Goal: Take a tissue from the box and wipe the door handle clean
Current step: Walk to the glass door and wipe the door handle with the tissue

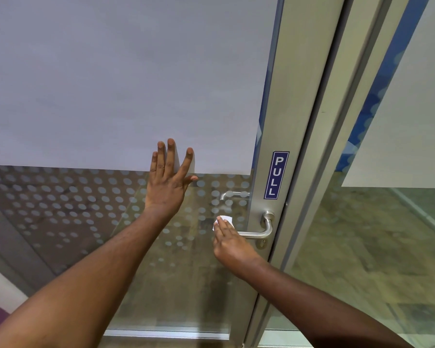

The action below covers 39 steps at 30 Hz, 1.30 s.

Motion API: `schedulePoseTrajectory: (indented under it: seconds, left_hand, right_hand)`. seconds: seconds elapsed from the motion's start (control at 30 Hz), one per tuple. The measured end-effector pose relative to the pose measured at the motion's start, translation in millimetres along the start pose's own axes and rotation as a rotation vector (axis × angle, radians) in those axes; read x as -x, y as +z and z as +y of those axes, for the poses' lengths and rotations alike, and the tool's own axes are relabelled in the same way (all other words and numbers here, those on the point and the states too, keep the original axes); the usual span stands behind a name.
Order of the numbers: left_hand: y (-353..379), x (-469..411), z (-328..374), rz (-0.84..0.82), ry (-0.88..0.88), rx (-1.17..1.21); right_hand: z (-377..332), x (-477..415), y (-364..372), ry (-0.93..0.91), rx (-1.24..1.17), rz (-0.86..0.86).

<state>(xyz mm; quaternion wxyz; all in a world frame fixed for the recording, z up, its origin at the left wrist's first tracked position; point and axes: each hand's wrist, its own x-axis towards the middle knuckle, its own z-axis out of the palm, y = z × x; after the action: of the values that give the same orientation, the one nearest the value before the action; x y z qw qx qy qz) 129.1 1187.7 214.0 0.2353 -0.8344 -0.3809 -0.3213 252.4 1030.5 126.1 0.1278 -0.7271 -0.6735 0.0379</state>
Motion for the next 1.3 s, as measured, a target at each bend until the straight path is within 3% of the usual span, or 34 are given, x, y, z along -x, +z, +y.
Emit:
schedulePoseTrajectory:
  seconds: [0.3, 0.57, 0.87, 1.3]
  left_hand:
    - [-3.1, 0.7, -1.2, -0.003, 0.008, 0.0]
    - [0.7, 0.9, -0.7, -0.001, -0.001, -0.007]
    - [1.2, -0.2, 0.0, 0.006, 0.003, -0.001]
    - [5.2, 0.4, -0.6, -0.019, -0.008, -0.072]
  right_hand:
    - [24.8, 20.8, -16.5, -0.182, -0.004, -0.002]
    - [60.0, 45.3, -36.8, -0.551, 0.293, 0.31]
    - [93.4, 59.1, -39.8, -0.553, 0.14, 0.292]
    - [121.4, 64.2, -38.4, -0.617, 0.089, 0.437]
